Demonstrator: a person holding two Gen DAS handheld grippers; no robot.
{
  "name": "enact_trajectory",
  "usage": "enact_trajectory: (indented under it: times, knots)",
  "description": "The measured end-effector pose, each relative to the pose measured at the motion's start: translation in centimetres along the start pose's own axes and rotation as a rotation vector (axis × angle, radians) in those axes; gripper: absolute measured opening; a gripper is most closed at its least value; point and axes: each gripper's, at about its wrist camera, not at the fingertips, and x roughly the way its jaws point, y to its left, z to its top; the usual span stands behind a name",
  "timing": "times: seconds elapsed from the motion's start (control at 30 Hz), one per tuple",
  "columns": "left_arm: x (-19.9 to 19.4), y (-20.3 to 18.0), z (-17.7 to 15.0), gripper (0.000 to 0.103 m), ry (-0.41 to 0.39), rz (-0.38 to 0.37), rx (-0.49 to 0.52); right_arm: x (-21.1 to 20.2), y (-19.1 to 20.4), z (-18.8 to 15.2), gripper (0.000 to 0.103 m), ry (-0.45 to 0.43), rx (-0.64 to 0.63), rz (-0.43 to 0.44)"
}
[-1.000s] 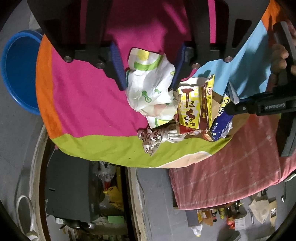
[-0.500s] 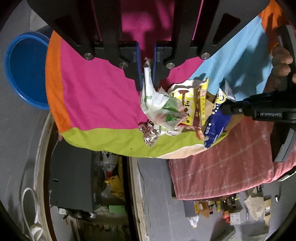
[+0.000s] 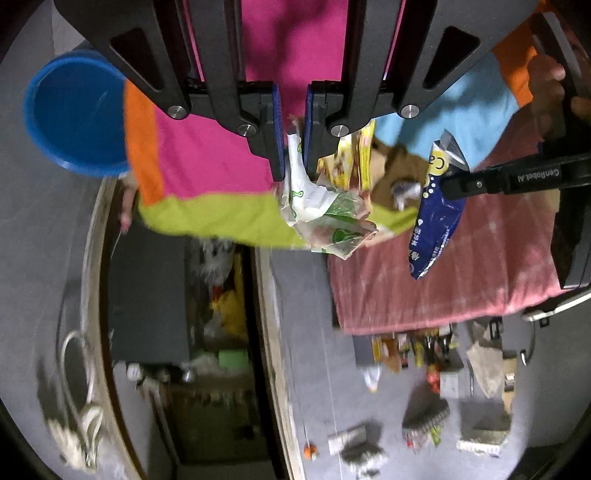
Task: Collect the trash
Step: 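Carry both wrappers over the blue bucket and open both tools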
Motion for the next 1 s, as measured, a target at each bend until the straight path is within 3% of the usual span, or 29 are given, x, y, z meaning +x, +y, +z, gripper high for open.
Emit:
enact_trajectory:
  times: [0.27, 0.53, 0.7, 0.83, 1.0]
  knots:
    - [0.3, -8.1, 2.2, 0.005, -0.220, -0.150, 0.129, -6.0, -2.6, 4.4, 0.007, -0.237, -0.053, -0.176]
    - [3.0, -16.9, 1.6, 0.005, -0.350, -0.242, 0.217, -10.2, -7.6, 5.9, 0.008, -0.371, -0.110, -0.400]
    - [8.8, -21.7, 1.1, 0.005, -0.208, -0.274, 0.240, -10.5, -11.7, 4.8, 0.008, -0.353, -0.089, -0.486]
    - [13.7, -23.9, -0.1, 0.005, -0.059, -0.277, 0.246, -9.2, -15.4, 2.8, 0.009, -0.266, -0.046, -0.518]
    - [19.7, -24.9, -2.2, 0.005, 0.104, -0.250, 0.247, -6.7, -19.3, 0.0, 0.009, -0.136, 0.036, -0.497]
